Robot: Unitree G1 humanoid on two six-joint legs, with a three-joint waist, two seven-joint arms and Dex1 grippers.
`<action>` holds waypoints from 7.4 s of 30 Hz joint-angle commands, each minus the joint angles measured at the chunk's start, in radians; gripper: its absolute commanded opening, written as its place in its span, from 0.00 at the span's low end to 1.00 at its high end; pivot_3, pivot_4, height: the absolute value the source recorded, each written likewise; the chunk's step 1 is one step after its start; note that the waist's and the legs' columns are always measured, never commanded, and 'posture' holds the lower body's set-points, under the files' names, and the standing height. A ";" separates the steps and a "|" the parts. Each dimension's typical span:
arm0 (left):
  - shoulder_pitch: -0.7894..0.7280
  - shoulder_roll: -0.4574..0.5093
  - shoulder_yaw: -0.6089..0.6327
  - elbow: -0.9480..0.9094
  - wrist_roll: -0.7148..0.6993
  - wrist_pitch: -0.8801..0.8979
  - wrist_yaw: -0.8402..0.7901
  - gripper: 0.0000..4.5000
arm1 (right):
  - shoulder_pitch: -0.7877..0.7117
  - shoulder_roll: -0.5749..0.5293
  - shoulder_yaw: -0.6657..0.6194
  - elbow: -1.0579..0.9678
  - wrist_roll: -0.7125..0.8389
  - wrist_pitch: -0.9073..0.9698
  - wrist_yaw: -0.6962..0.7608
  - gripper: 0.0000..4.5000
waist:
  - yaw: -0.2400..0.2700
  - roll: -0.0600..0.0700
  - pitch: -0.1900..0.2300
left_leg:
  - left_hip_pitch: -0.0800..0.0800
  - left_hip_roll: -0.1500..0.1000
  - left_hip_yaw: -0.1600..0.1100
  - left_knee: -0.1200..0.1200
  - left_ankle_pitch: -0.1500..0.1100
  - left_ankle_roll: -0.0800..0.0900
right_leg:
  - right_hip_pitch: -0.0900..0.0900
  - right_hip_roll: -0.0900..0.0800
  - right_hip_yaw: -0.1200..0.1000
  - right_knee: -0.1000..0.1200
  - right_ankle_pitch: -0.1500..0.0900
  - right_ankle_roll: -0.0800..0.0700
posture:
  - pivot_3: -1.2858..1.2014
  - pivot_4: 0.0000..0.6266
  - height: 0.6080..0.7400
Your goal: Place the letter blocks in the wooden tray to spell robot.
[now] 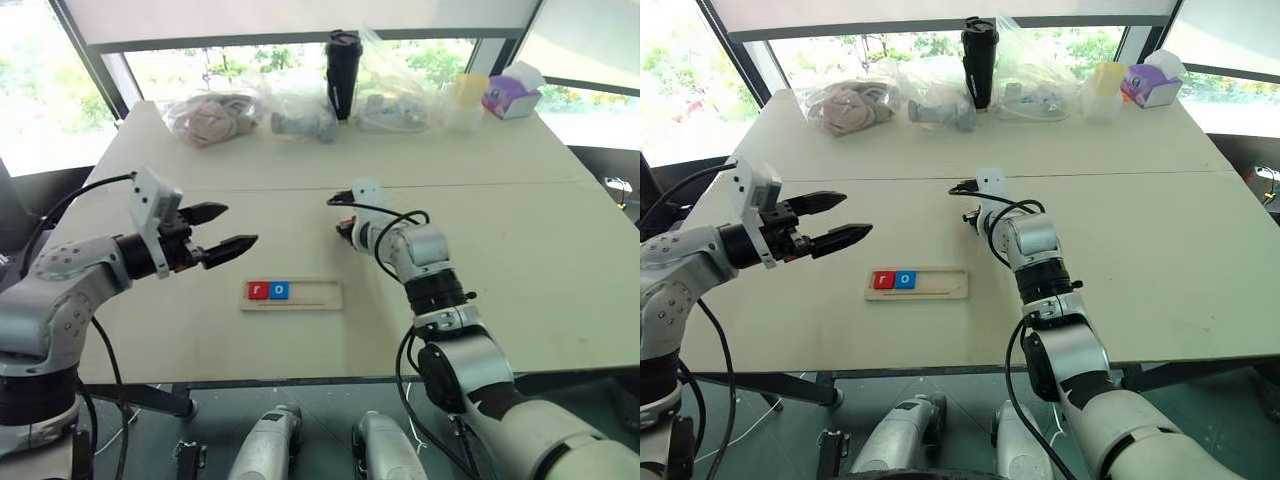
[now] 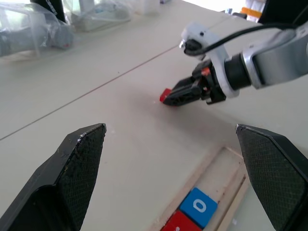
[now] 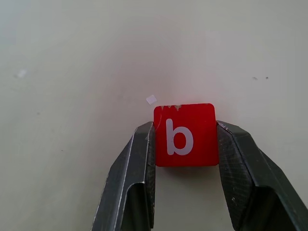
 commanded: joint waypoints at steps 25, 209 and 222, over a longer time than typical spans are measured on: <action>-0.138 -0.003 -0.357 0.066 0.162 -0.188 -0.224 1.00 | 0.608 0.317 -0.291 -1.095 0.348 0.600 -0.423 0.26 | -0.004 0.001 -0.001 | 0.000 0.000 0.000 -0.010 0.004 -0.002 | -0.005 0.000 0.003 -0.002 -0.004 -0.007 | 0.52 0.24 1.00; -0.137 -0.056 -0.261 0.013 0.147 -0.161 -0.030 1.00 | 0.347 -0.059 -0.093 -0.460 -0.084 0.151 0.132 0.99 | -0.001 0.001 0.000 | -0.013 0.000 0.002 0.003 0.008 0.005 | -0.007 0.000 0.001 0.000 0.006 0.000 | 0.52 0.24 1.00; -0.122 -0.064 -0.266 0.013 0.179 -0.177 -0.029 1.00 | 0.323 -0.009 -0.071 -0.431 -0.096 0.168 0.018 0.25 | -0.005 0.001 0.000 | -0.006 0.000 0.002 0.002 0.007 0.003 | -0.006 0.000 0.001 -0.001 0.006 -0.001 | 0.52 0.24 1.00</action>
